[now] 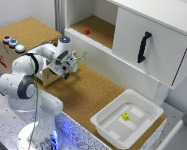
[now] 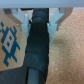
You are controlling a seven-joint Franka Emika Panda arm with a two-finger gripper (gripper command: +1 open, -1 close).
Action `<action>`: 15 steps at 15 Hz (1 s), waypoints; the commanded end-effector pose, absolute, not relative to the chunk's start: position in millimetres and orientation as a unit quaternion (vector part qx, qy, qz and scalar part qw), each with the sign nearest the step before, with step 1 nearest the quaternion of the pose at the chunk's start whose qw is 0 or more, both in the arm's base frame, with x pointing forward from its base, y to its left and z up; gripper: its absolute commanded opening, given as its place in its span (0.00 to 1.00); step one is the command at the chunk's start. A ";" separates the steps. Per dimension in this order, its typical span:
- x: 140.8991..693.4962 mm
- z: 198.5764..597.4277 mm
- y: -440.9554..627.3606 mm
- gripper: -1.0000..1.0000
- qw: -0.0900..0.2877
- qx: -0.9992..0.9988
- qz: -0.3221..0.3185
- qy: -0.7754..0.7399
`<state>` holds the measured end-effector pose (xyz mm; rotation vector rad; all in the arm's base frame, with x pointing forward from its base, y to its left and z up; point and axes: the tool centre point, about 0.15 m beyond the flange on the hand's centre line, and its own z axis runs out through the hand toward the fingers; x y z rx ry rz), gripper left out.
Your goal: Grasp the drawer handle, then close it
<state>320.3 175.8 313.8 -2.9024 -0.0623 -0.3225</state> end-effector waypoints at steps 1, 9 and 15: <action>336.5 268.1 238.3 0.00 0.121 -0.988 -0.095 -0.024; 332.2 255.7 326.3 0.00 0.139 -0.984 -0.082 -0.078; 321.8 262.2 369.1 1.00 0.143 -0.981 -0.093 -0.097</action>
